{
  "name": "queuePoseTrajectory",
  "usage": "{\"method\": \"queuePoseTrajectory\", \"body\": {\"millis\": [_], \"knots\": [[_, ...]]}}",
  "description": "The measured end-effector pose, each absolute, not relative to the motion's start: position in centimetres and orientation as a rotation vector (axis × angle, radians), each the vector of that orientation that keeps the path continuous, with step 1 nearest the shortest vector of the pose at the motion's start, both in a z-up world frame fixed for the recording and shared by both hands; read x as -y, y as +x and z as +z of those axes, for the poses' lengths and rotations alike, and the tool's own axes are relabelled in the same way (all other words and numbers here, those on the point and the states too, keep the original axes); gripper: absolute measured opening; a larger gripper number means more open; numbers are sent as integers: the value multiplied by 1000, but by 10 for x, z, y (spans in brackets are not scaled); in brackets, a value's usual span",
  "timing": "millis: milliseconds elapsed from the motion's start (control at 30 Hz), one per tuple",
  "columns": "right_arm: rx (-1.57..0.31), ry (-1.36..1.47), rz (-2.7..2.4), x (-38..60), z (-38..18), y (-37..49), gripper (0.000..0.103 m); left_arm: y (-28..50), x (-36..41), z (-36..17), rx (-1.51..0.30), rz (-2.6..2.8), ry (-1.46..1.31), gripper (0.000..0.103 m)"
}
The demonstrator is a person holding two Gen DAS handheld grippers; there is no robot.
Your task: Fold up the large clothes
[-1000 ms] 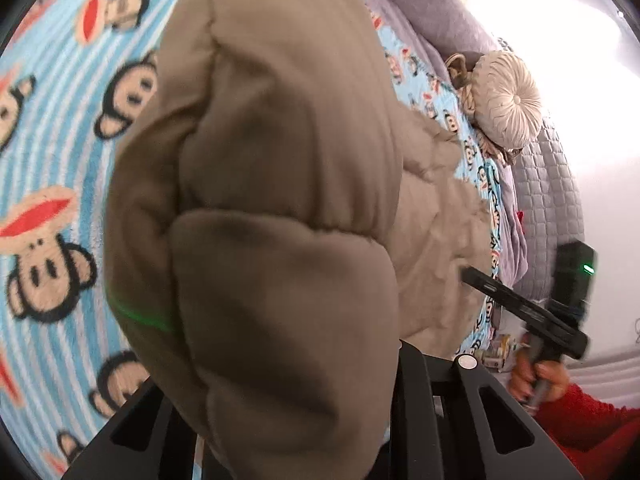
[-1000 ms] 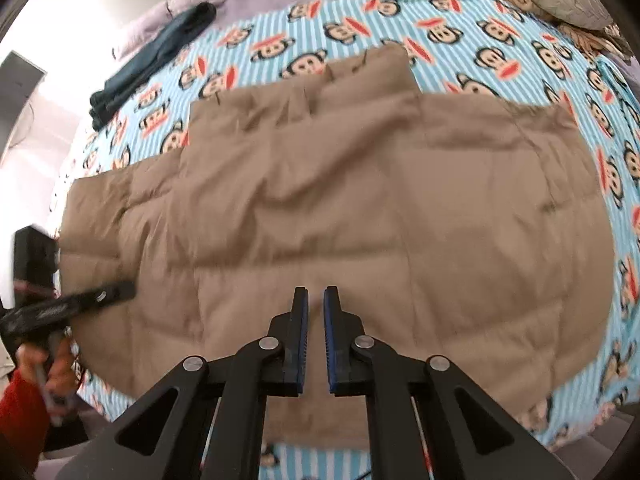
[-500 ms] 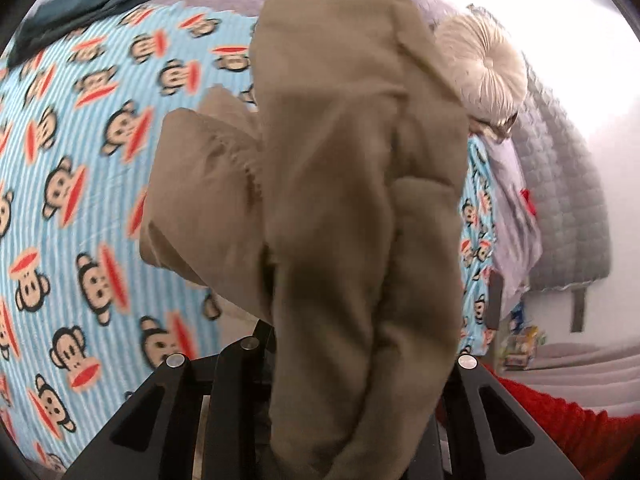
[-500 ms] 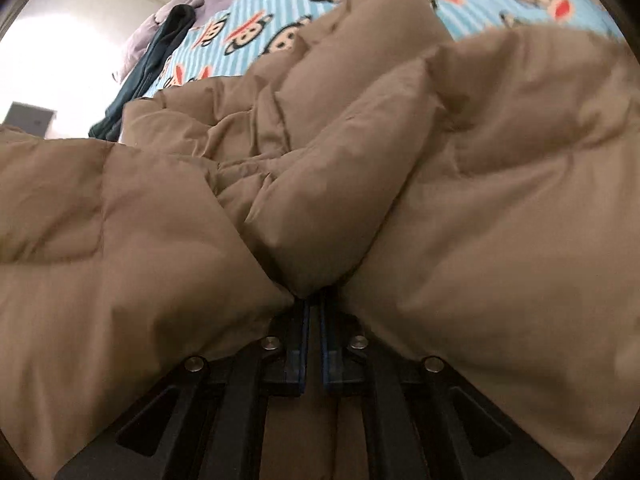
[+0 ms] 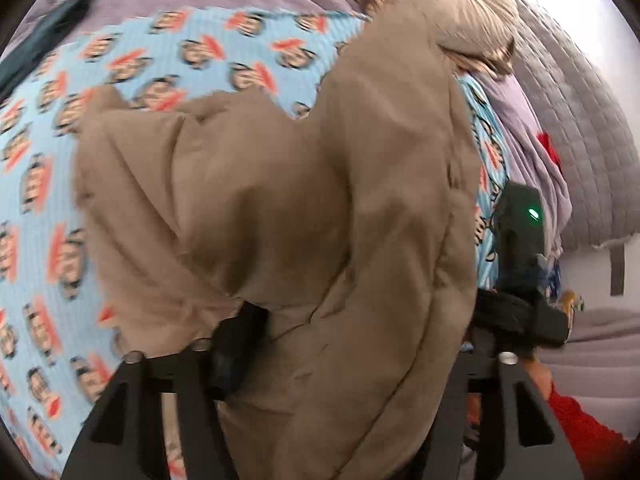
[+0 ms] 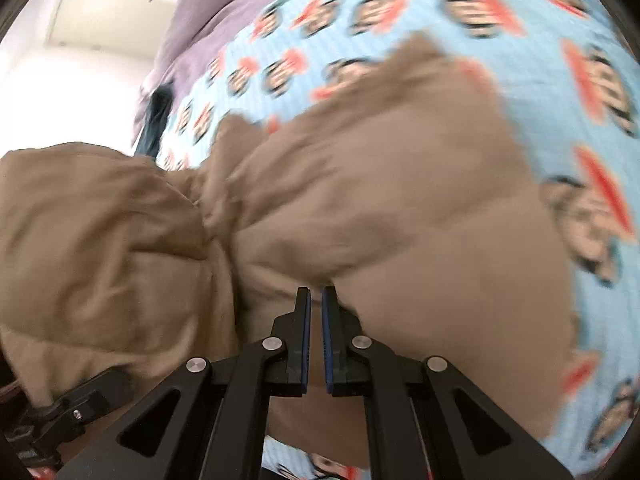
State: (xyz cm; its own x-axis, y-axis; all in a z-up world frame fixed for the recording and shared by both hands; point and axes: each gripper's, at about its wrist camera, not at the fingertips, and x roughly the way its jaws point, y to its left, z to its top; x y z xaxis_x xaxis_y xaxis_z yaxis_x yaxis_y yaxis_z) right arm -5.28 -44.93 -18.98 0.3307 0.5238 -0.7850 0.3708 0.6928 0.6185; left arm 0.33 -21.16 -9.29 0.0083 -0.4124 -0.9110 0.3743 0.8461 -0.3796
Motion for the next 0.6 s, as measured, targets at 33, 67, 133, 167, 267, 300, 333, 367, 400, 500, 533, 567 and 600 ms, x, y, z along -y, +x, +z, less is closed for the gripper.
{"method": "queuePoseTrajectory", "body": {"millis": [33,67,133,167,267,300,333,367,400,500,533,567,600], "knots": [[-1274,873,103,460,-192,-62,6,5,221,-102,-1440,-631,-45,73],[-1274,884,95,467,-193,-68,6,7,228,-111,-1454,-644,-77,81],[-1277,896,80,478,-196,-80,6,14,235,-125,-1474,-649,-137,82],[-1278,902,78,483,-196,-82,6,17,240,-130,-1487,-667,-168,82],[-1283,900,72,494,-194,-95,12,24,248,-138,-1511,-751,-254,82],[-1288,897,71,499,-191,-101,18,24,253,-137,-1524,-780,-291,82],[-1290,897,71,501,-187,-106,38,27,255,-138,-1540,-809,-329,82],[-1285,895,72,505,-182,-110,62,31,258,-141,-1565,-855,-376,82],[-1273,891,76,506,-176,-114,69,34,262,-143,-1587,-880,-397,82],[-1225,870,116,504,-150,-125,72,41,275,-153,-1663,-953,-402,82],[-1208,863,137,502,-140,-129,74,44,278,-157,-1675,-957,-389,82],[-1201,857,153,501,-134,-132,81,46,280,-161,-1692,-956,-393,82],[-1198,851,171,498,-129,-134,83,49,283,-164,-1709,-960,-404,82]]}}
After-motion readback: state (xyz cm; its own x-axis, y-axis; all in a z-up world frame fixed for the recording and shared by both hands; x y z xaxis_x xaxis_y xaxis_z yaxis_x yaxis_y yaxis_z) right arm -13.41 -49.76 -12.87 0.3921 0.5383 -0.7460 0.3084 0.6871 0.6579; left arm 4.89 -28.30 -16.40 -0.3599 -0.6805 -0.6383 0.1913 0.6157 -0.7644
